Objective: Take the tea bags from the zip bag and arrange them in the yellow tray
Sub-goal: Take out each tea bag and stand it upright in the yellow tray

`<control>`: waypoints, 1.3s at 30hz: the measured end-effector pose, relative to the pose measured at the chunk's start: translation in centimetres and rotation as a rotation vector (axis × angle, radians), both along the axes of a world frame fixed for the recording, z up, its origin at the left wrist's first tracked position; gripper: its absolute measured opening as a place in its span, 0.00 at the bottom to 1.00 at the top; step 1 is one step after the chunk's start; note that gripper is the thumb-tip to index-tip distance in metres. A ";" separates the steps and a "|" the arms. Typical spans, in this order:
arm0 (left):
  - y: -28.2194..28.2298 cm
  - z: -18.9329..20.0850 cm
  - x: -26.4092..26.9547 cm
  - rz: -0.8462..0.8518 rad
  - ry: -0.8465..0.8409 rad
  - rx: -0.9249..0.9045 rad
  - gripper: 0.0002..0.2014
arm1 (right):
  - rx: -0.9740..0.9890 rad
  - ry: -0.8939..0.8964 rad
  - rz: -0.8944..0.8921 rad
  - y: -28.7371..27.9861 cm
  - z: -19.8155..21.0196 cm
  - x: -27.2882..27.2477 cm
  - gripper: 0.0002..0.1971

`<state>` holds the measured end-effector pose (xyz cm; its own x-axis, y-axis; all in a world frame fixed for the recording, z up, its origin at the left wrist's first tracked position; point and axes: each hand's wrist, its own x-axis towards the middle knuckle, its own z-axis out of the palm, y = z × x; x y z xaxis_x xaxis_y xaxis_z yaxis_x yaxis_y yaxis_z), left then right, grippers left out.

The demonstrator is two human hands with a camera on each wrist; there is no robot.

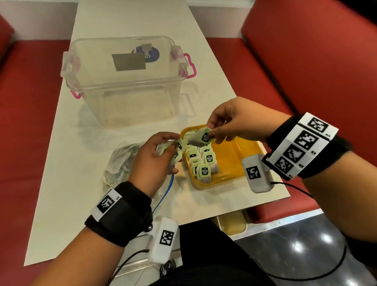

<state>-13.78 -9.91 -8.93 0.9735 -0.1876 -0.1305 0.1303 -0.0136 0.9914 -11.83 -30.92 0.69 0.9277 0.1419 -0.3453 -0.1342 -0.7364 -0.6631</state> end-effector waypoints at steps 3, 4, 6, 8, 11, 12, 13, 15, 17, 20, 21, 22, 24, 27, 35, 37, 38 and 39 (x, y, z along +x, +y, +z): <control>0.0 -0.8 0.2 -0.030 -0.075 0.182 0.10 | -0.183 0.034 0.086 -0.9 -0.6 0.4 0.03; 0.0 -1.0 0.2 -0.028 -0.114 0.246 0.09 | -0.259 0.052 0.121 -1.0 -1.1 0.5 0.02; -0.2 -1.4 0.1 -0.003 -0.198 0.333 0.09 | -0.388 0.111 0.185 -1.1 -2.3 0.6 0.02; -0.6 -1.8 0.2 0.003 -0.265 0.410 0.08 | -0.464 0.187 0.238 -1.1 -3.9 0.6 0.04; -1.0 -2.2 0.0 -0.040 -0.257 0.487 0.09 | -0.514 0.261 0.279 -0.7 -6.0 0.4 0.03; -1.2 -2.2 0.0 -0.051 -0.251 0.512 0.11 | -0.526 0.265 0.283 -0.6 -6.3 0.4 0.04; -1.3 -2.3 0.0 -0.058 -0.246 0.532 0.13 | -0.540 0.266 0.288 -0.3 -6.6 0.3 0.05; -1.4 -2.3 0.0 -0.064 -0.245 0.553 0.16 | -0.582 0.255 0.313 0.3 -6.8 0.3 0.07; -1.4 -2.3 0.1 -0.062 -0.253 0.577 0.17 | -0.633 0.249 0.354 0.8 -7.0 0.3 0.10; -1.4 -2.3 0.1 -0.060 -0.255 0.593 0.17 | -0.683 0.285 0.420 1.4 -7.5 0.4 0.15; -1.4 -2.4 0.1 -0.061 -0.254 0.593 0.17 | -0.708 0.296 0.445 1.5 -7.6 0.4 0.16; -1.4 -2.4 0.1 -0.063 -0.252 0.592 0.17 | -0.725 0.303 0.458 1.6 -7.7 0.5 0.16; -1.4 -2.5 0.1 -0.067 -0.248 0.586 0.17 | -0.751 0.315 0.475 1.8 -7.6 0.6 0.16; -1.4 -2.6 0.1 -0.073 -0.236 0.576 0.18 | -0.793 0.311 0.497 2.0 -7.5 0.8 0.15; -1.4 -2.7 0.0 -0.075 -0.229 0.576 0.18 | -0.821 0.244 0.418 2.3 -7.2 1.4 0.16; -1.4 -2.6 0.0 -0.078 -0.227 0.577 0.18 | -0.832 0.235 0.416 2.3 -7.3 1.6 0.14; -1.4 -2.6 0.0 -0.078 -0.227 0.577 0.18 | -0.842 0.232 0.414 2.3 -7.4 1.7 0.12; -1.4 -2.6 0.0 -0.079 -0.227 0.578 0.18 | -0.853 0.225 0.408 2.3 -7.5 1.8 0.09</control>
<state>-13.79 -11.28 -11.50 0.9751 -0.2207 -0.0237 -0.1060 -0.5566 0.8240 -10.01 -28.62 -6.81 0.7623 0.0579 -0.6447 0.1795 -0.9758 0.1247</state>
